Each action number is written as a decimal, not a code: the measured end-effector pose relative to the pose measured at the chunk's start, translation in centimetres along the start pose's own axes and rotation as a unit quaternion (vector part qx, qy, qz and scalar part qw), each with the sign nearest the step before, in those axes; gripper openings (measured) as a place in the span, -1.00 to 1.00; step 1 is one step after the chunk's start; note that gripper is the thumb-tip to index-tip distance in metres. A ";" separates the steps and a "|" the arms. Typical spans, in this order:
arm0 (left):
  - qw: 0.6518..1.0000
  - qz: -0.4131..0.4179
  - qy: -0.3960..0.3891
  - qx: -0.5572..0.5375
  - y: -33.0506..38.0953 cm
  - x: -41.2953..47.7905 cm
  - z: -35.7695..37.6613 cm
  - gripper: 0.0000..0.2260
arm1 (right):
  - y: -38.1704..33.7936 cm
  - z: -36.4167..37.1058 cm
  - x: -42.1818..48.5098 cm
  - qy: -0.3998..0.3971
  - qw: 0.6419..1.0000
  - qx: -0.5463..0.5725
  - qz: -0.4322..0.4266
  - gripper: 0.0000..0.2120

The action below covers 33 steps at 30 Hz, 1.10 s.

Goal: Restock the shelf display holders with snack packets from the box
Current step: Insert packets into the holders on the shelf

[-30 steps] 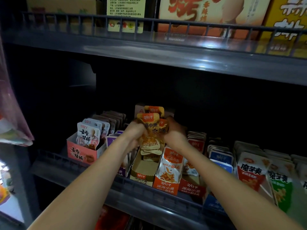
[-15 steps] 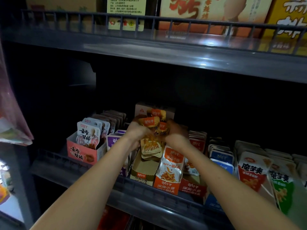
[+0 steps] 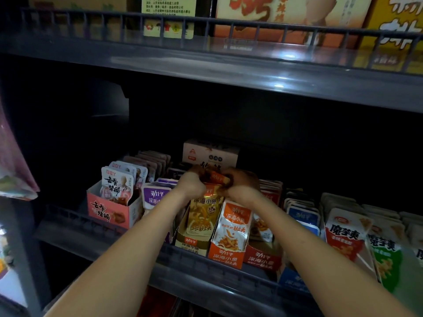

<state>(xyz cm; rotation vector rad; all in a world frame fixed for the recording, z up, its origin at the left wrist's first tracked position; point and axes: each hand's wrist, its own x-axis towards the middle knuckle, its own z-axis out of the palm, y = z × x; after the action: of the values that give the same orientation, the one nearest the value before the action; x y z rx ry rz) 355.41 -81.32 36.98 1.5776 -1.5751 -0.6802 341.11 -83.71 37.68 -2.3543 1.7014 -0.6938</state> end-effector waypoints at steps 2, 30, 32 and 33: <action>0.999 0.018 0.004 0.039 -0.1 0.0 0.0 -0.49 | 0.0 -0.2 0.2 -0.010 1.000 0.006 -0.008 -0.57; 0.954 0.161 0.032 0.250 -1.9 1.6 0.4 -0.47 | -0.7 0.9 1.6 0.058 0.971 -0.220 -0.072 -0.71; 0.961 0.153 0.052 0.225 -2.0 1.7 0.8 -0.47 | -0.7 1.2 1.8 0.075 0.973 -0.210 -0.060 -0.72; 0.966 0.148 0.065 0.203 -2.0 1.7 1.0 -0.49 | -0.7 1.2 2.0 0.076 0.976 -0.196 -0.051 -0.71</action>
<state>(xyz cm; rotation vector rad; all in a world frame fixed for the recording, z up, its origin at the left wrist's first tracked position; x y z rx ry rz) 355.87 -83.31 35.08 1.5824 -1.8795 -0.0904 342.72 -85.45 37.46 -2.7302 1.9463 -0.6125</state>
